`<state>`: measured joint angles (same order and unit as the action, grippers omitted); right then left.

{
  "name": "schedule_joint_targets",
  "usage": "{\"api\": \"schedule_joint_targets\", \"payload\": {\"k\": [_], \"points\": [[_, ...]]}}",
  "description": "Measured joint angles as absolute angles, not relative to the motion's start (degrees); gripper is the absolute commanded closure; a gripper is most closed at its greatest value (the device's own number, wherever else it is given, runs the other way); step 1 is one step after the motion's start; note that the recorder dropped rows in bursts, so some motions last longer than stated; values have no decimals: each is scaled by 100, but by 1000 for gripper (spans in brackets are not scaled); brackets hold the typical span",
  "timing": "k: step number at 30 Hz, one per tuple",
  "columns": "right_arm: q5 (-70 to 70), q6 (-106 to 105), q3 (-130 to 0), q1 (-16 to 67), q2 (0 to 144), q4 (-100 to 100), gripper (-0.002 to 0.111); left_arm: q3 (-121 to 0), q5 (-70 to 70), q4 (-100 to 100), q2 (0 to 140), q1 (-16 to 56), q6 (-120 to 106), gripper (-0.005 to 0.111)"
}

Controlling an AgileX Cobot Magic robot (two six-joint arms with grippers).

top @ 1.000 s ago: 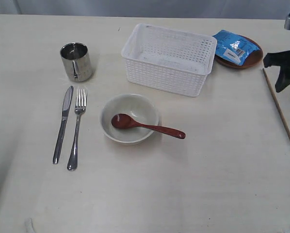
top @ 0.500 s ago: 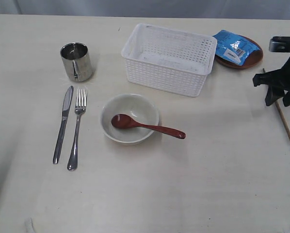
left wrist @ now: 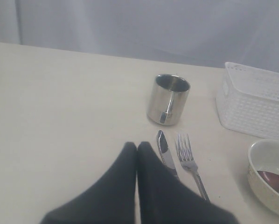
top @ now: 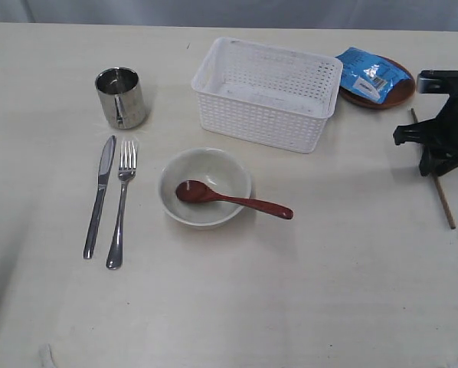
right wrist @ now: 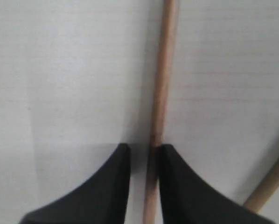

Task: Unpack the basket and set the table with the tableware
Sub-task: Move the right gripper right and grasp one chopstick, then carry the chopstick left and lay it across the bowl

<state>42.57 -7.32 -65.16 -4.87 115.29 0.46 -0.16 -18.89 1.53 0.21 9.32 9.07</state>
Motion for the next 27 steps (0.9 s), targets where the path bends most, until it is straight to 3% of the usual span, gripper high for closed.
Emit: {"api": "schedule_joint_targets", "payload": {"k": [1,12,22,27], "points": [[4257,-732,-6537,-487,11548,46,108,-16,-1889,153,21,932,907,107],[4305,-408,-6513,-487,11414,81,109,-16,-1889,153,21,932,907,107],[4364,270,-6451,-471,9814,433,109,-16,-1889,153,21,932,907,107],[4453,0,-6451,9,9207,1225,109,-16,-1889,153,21,932,907,107]]}}
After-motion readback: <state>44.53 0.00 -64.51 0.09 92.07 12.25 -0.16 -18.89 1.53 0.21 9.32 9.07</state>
